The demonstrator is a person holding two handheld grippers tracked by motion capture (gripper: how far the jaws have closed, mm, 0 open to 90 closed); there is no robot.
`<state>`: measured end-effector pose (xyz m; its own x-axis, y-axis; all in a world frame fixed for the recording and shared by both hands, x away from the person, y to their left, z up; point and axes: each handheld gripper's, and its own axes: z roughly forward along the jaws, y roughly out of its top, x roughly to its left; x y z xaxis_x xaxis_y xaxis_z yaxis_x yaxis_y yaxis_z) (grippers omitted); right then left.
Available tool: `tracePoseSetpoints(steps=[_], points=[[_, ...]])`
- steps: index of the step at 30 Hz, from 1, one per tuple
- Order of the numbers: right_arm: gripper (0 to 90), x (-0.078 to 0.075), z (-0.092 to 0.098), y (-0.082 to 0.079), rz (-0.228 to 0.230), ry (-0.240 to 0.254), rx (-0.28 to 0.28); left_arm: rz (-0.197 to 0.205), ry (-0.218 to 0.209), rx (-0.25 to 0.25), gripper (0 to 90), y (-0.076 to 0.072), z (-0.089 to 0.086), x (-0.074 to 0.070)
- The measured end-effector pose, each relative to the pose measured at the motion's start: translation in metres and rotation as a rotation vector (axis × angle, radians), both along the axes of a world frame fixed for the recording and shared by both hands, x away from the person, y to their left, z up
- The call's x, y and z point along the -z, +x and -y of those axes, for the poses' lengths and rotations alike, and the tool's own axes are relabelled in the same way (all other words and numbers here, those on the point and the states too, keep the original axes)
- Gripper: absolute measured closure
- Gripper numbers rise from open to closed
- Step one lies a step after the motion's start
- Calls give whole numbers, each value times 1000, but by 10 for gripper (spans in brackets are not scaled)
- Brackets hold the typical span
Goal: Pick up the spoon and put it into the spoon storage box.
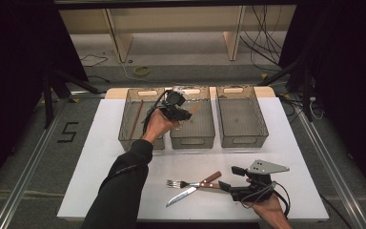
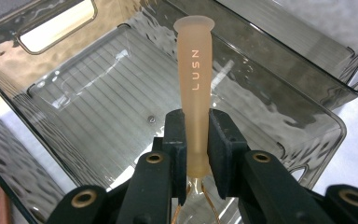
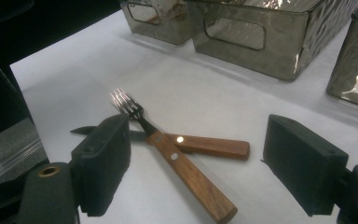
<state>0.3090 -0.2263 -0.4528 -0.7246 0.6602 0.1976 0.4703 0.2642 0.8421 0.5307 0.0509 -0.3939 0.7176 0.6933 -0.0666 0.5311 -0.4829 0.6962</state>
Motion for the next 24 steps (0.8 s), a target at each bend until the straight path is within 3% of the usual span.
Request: tracePoseSetpoints(steps=[15, 18, 24], points=[[239, 0, 0, 0, 3, 1, 0, -51, -18, -9, 757, 3, 3, 13], [239, 0, 0, 0, 2, 3, 1, -65, -34, -13, 606, 3, 1, 13], [239, 0, 0, 0, 2, 1, 0, -65, -64, -16, 456, 0, -5, 5]])
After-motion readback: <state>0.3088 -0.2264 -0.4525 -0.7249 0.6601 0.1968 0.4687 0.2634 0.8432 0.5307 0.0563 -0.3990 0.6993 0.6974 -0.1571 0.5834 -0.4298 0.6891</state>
